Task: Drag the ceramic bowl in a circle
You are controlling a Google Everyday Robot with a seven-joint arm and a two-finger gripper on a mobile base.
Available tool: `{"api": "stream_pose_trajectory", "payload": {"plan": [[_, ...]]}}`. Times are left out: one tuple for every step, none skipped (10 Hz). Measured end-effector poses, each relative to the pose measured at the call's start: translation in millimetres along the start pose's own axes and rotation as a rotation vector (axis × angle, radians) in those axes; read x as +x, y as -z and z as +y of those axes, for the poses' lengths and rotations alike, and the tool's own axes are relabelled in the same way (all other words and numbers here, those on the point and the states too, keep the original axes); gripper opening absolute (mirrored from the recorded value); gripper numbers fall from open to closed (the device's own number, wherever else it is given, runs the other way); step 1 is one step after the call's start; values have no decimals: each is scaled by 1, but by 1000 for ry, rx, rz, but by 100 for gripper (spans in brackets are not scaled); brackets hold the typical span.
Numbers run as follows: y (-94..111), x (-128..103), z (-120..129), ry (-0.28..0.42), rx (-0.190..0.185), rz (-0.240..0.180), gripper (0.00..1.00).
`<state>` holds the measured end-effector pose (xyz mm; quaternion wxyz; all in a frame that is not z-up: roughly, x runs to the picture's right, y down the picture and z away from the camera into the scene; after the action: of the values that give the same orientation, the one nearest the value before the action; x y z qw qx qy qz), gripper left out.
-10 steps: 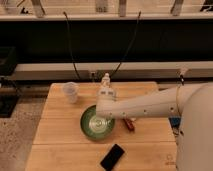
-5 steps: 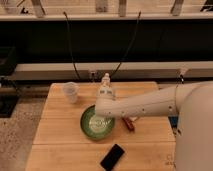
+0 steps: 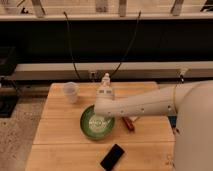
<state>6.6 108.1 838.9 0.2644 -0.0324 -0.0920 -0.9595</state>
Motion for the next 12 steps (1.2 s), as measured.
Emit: {"api": "stream_pose_trajectory", "payload": {"plan": [[1, 6, -4, -2, 5, 10, 1], [2, 14, -11, 3, 14, 24, 1], [5, 22, -21, 20, 28, 39, 1], [8, 29, -32, 53, 47, 53, 1], [10, 31, -37, 74, 56, 56, 1], [11, 31, -43, 101, 70, 55, 1], [14, 29, -53, 148, 89, 49, 1], [15, 28, -59, 187, 110, 39, 1], [15, 26, -61, 224, 122, 31, 1], [13, 19, -58, 271, 132, 17, 1], [11, 9, -48, 281, 136, 1, 1], [8, 1, -40, 272, 136, -10, 1]]}}
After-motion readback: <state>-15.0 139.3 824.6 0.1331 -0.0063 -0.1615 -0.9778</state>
